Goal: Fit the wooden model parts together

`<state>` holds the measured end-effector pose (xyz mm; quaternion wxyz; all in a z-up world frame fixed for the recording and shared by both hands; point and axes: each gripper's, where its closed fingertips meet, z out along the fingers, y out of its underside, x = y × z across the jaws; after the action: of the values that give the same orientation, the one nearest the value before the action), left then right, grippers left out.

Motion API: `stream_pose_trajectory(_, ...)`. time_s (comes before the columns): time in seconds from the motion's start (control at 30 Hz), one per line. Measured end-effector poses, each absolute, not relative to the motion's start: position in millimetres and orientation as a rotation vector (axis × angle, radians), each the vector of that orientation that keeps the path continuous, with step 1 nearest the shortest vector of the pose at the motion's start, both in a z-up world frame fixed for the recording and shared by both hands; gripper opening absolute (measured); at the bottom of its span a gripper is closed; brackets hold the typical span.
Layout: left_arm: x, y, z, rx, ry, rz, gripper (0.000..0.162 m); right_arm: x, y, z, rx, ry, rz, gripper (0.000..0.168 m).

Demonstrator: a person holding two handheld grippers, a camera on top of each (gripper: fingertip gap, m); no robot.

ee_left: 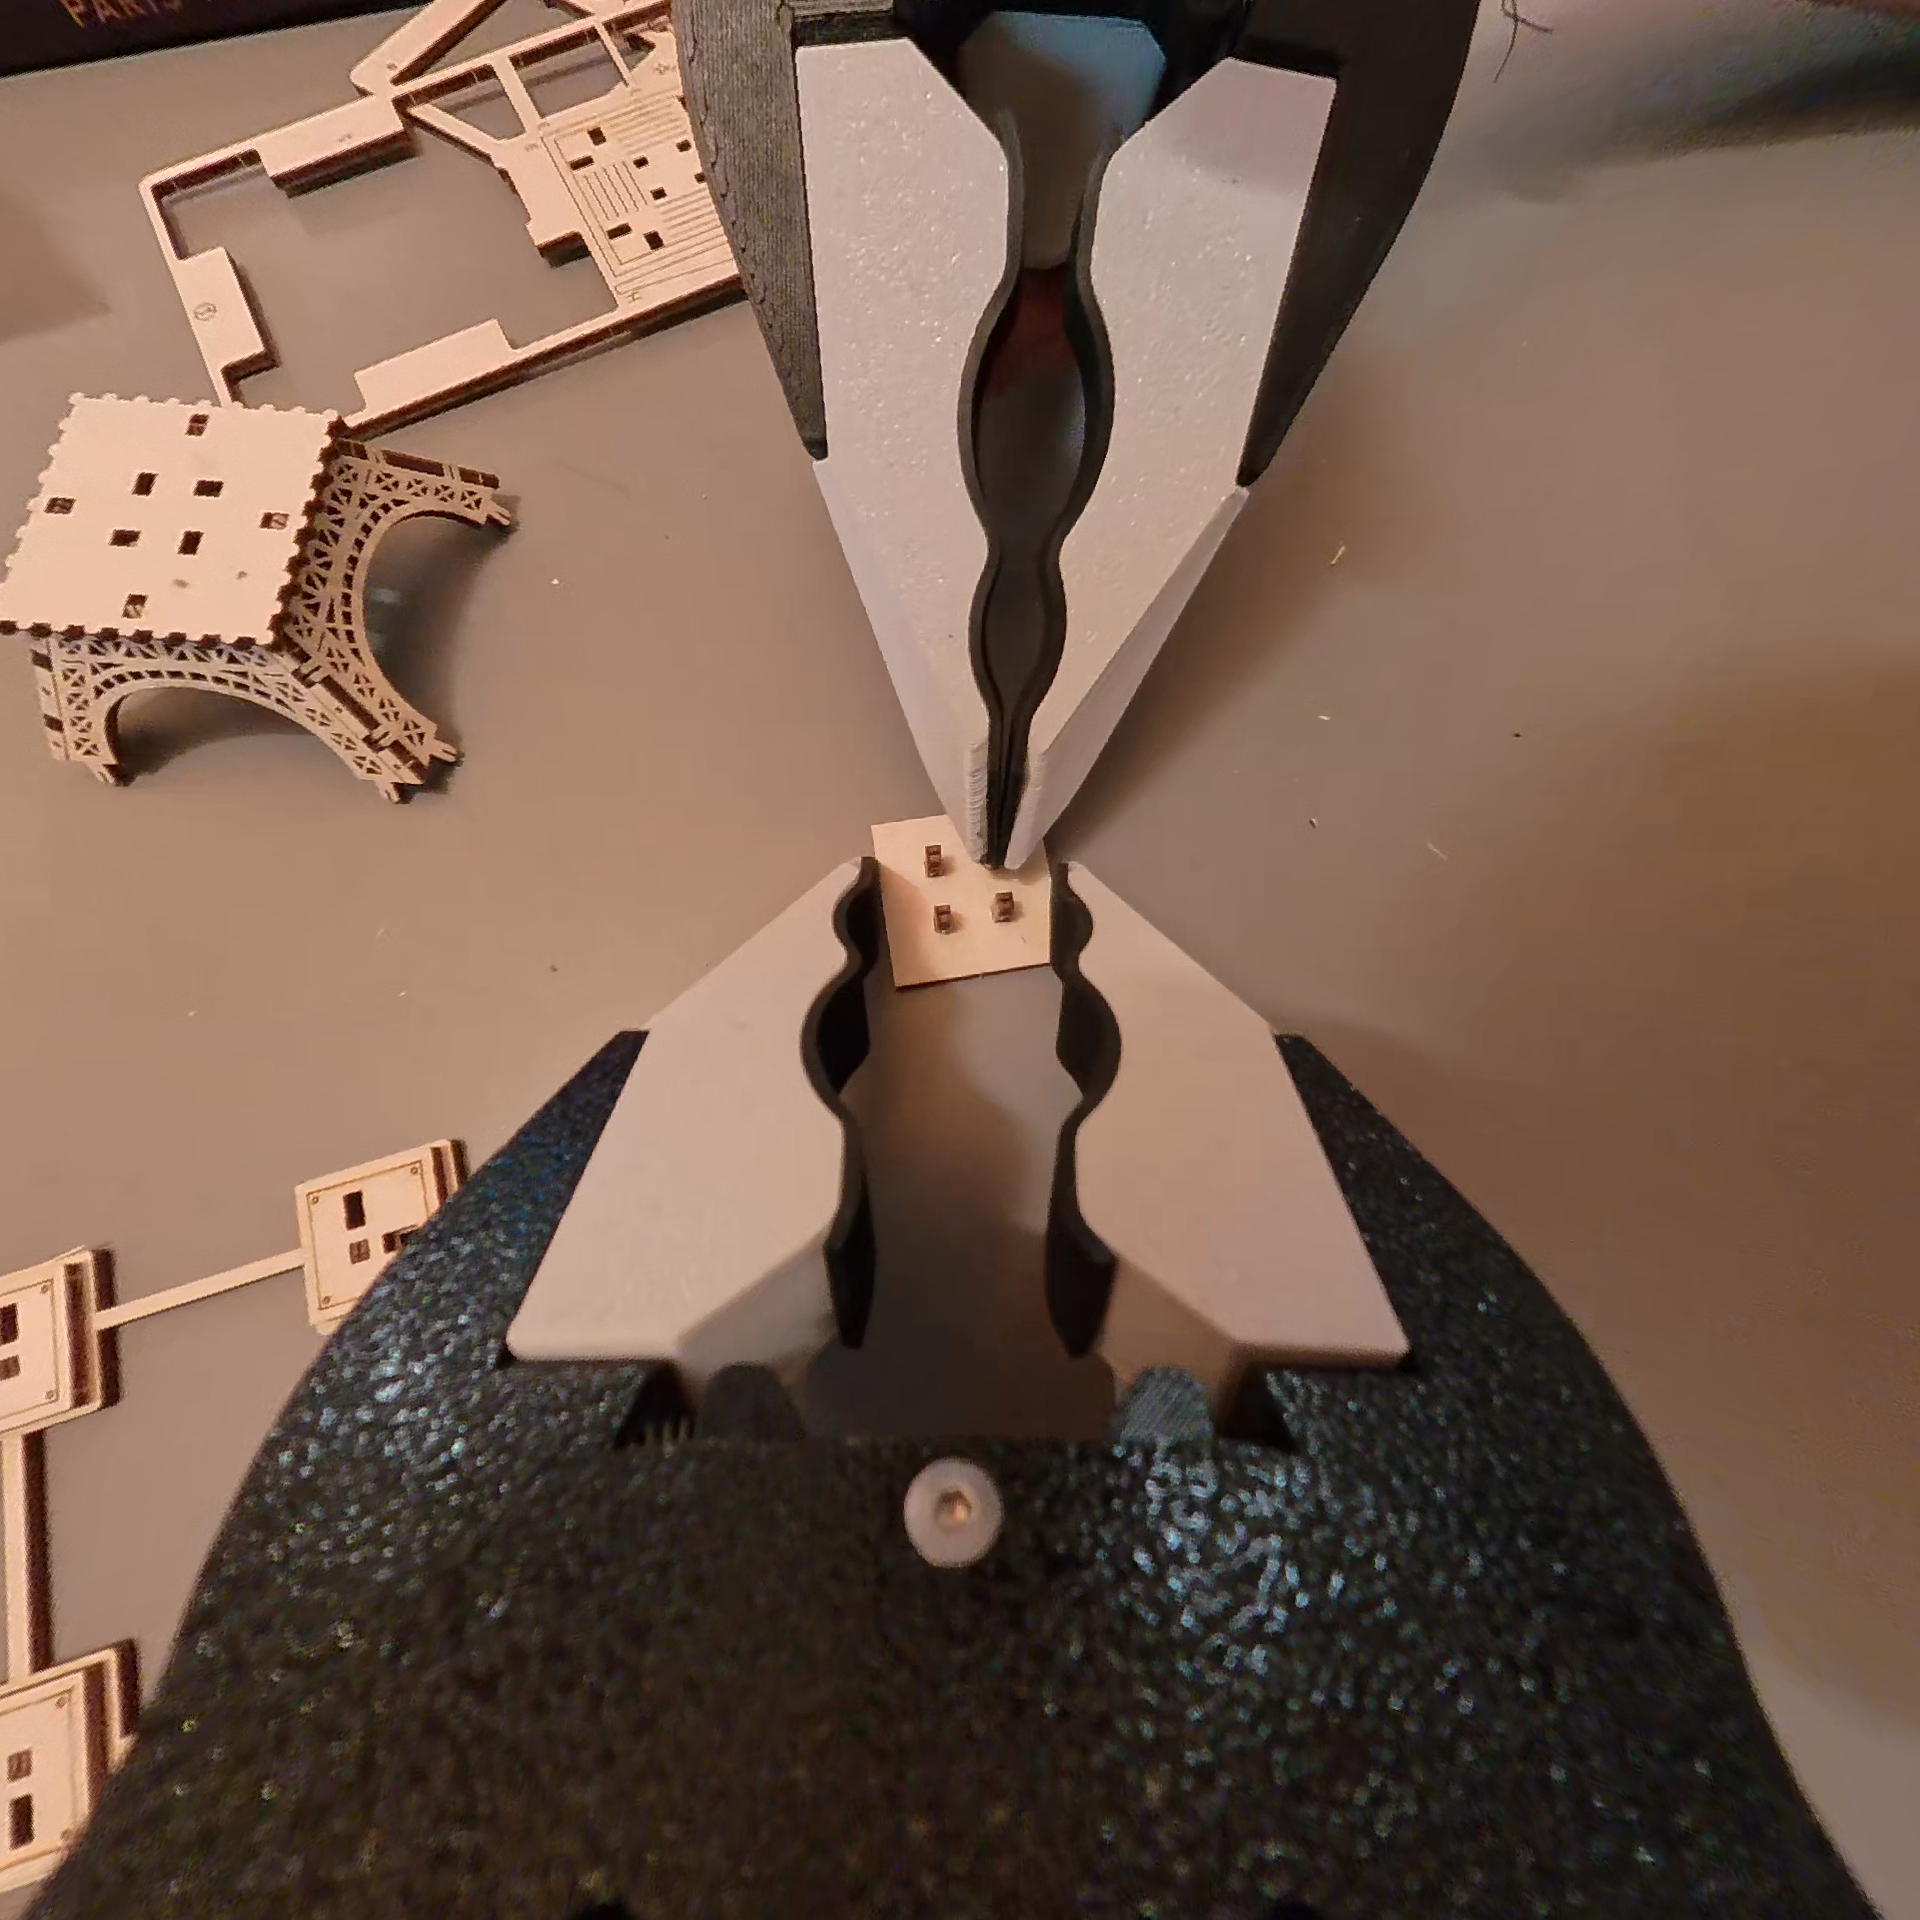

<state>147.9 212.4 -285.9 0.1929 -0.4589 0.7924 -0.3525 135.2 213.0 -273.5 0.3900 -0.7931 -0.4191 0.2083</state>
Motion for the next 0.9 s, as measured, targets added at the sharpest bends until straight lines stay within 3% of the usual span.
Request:
stream_pose_trajectory(0.57, 148, 212, -286, -1.285, 2.224, -0.990, 0.031, 142, 215, -255, -1.946, -0.953, 0.587, 0.000)
stream_pose_trajectory(0.9, 148, 212, -286, -1.284, 2.229, -0.995, 0.031, 137, 212, -271, -1.987, -1.071, 0.492, 0.003)
